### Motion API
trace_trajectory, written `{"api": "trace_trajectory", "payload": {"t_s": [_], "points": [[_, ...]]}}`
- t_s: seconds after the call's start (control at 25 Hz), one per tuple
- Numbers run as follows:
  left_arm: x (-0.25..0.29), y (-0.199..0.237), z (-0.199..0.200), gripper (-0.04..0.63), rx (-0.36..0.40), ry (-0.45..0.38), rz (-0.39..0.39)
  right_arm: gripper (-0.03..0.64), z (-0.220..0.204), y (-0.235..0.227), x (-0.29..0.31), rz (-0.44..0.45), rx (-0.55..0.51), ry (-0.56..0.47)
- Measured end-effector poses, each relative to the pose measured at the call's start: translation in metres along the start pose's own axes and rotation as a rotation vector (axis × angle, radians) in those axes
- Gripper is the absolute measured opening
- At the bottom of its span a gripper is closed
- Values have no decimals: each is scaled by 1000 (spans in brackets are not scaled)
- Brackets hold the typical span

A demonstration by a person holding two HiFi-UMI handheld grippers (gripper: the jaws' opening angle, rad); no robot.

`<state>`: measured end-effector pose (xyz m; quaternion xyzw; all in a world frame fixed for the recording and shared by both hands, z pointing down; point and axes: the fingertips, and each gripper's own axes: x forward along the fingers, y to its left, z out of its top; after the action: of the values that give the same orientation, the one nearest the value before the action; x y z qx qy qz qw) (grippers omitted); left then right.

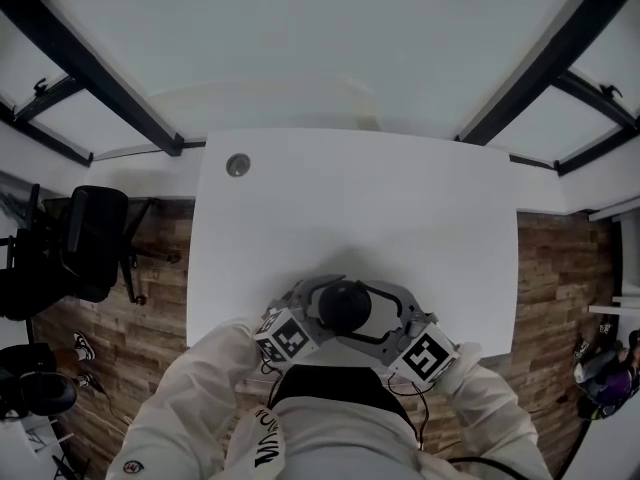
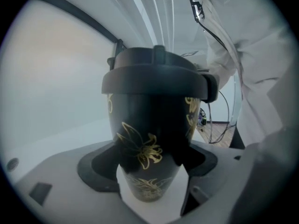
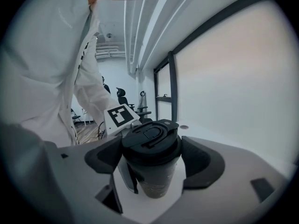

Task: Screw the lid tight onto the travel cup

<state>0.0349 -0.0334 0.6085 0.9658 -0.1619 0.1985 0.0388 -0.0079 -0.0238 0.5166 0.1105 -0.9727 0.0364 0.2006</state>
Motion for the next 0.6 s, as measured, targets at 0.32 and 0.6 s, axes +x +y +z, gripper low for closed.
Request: {"api": "trace_trajectory", "payload": {"t_s": [0.32, 0.6], "points": [[2, 4, 5, 383, -88, -60, 209, 391, 1, 1, -6, -196, 76, -67], [4, 10, 7, 387, -140, -66, 362, 391, 5, -1, -8, -365, 139, -133]]}}
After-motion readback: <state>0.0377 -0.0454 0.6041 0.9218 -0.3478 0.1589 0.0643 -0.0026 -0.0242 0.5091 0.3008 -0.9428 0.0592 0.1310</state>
